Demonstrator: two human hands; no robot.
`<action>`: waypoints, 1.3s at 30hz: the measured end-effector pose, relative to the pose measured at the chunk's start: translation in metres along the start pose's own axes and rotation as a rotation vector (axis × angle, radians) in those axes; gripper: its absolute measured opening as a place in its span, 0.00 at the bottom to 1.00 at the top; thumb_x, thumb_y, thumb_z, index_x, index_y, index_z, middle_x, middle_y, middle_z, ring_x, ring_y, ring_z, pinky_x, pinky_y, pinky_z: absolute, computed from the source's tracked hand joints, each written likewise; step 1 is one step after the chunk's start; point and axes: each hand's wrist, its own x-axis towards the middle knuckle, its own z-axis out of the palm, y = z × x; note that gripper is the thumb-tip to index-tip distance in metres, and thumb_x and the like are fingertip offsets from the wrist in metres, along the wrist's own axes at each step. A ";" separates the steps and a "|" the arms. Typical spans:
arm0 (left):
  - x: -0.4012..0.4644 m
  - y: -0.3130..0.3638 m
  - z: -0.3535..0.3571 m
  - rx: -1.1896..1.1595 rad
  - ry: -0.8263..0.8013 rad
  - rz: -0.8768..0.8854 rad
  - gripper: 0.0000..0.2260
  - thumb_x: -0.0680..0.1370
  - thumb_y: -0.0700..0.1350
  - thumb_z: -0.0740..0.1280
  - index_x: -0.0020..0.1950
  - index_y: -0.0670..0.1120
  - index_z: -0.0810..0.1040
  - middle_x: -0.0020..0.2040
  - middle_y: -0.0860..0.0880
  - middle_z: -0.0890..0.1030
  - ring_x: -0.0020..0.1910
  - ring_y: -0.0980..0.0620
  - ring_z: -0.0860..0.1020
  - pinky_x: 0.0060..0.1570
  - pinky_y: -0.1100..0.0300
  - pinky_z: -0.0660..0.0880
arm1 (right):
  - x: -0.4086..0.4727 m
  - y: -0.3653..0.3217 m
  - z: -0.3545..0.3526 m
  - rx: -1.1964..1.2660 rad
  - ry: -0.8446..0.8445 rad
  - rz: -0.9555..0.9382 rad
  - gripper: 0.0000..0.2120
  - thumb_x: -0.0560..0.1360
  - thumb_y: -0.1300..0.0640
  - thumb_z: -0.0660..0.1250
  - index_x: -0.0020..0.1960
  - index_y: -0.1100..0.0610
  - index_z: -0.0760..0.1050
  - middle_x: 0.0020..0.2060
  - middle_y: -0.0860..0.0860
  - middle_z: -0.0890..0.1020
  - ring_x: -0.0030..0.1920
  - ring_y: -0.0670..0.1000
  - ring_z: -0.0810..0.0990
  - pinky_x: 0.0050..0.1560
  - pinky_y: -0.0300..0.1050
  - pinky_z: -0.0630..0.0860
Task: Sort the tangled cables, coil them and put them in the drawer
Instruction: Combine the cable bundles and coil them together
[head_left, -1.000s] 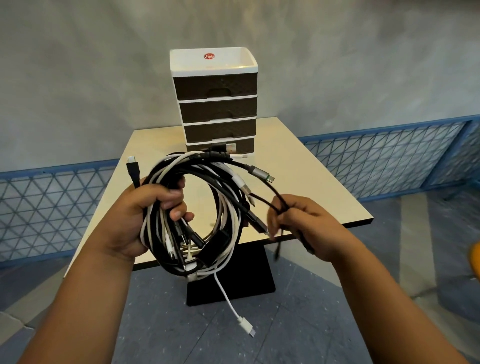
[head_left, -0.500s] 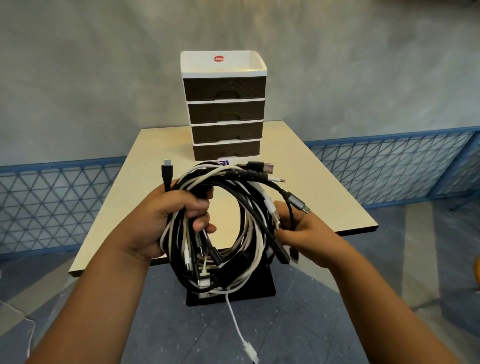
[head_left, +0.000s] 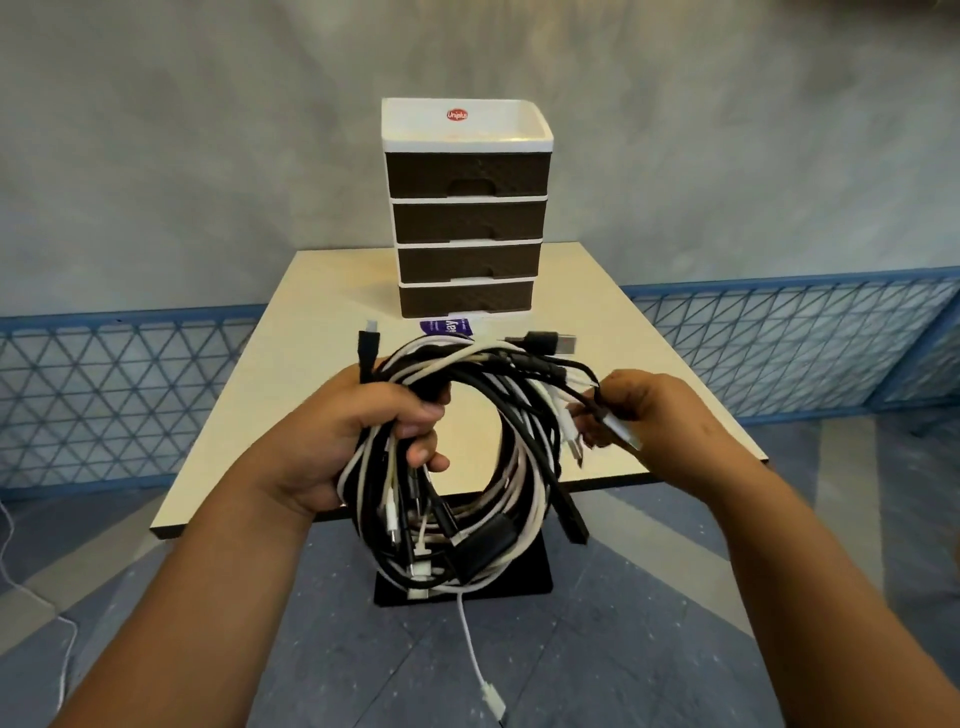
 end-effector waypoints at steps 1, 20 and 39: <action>0.002 -0.002 0.004 -0.014 -0.022 -0.021 0.12 0.66 0.40 0.71 0.44 0.39 0.71 0.28 0.48 0.66 0.26 0.51 0.72 0.41 0.52 0.79 | 0.003 -0.005 0.004 0.017 0.060 -0.008 0.14 0.75 0.62 0.71 0.39 0.44 0.78 0.34 0.42 0.79 0.36 0.37 0.78 0.39 0.30 0.74; 0.006 0.000 0.015 0.159 0.038 -0.221 0.21 0.70 0.42 0.69 0.58 0.30 0.75 0.41 0.33 0.80 0.30 0.48 0.76 0.48 0.42 0.67 | 0.003 -0.018 0.041 1.099 -0.279 -0.012 0.11 0.67 0.55 0.78 0.47 0.58 0.85 0.40 0.59 0.85 0.41 0.54 0.85 0.44 0.44 0.82; 0.022 -0.045 0.013 0.172 0.463 -0.117 0.02 0.73 0.35 0.66 0.43 0.39 0.77 0.30 0.45 0.77 0.28 0.47 0.76 0.35 0.54 0.75 | -0.033 -0.058 0.031 0.492 0.382 0.268 0.05 0.78 0.61 0.64 0.46 0.55 0.78 0.37 0.56 0.83 0.30 0.47 0.78 0.35 0.46 0.76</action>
